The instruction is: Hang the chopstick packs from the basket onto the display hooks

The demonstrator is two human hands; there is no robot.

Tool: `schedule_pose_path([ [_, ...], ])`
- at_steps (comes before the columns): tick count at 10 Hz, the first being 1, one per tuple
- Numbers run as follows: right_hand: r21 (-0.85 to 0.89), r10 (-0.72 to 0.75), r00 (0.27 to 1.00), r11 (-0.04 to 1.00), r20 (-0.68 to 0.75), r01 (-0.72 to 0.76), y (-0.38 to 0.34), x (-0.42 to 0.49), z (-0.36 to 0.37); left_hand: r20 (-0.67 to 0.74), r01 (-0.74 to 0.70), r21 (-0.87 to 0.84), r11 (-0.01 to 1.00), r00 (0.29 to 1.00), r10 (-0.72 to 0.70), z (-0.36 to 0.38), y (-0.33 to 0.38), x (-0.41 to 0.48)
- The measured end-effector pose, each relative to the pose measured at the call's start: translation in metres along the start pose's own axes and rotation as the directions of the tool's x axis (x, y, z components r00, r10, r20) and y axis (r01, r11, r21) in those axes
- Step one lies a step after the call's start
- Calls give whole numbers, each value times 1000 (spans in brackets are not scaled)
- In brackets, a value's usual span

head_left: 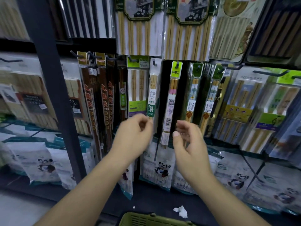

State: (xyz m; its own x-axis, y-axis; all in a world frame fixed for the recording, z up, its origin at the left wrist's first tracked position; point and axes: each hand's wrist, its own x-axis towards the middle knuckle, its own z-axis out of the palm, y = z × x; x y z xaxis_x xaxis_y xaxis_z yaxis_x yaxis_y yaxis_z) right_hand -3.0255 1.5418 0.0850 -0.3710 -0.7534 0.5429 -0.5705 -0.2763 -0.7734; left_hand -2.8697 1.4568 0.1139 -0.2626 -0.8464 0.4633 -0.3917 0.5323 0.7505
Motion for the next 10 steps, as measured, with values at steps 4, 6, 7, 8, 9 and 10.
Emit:
schedule_pose_path([
  [4, 9, 68, 935, 997, 348, -76, -31, 51, 45, 79, 66, -246, 967, 996, -47, 8, 4, 75],
  [6, -45, 118, 930, 993, 349, -109, -21, 66, 59, 125, 77, -355, 932, 992, -34, 15, -1, 83],
  [7, -50, 107, 928, 994, 357, -96, -12, 61, 59, 133, 95, -369, 925, 990, -49, 16, -1, 82],
  [8, -56, 129, 920, 992, 371, -116, -10, 53, 53, 155, 98, -331, 939, 987, -49, 14, 0, 76],
  [9, 13, 97, 927, 994, 363, -109, -10, 35, 39, 112, 71, -136, 988, 992, -56, 7, 1, 65],
  [10, 46, 69, 957, 995, 282, -85, -16, 17, 12, -108, 3, -9, 1000, 994, -4, -3, 4, 52],
])
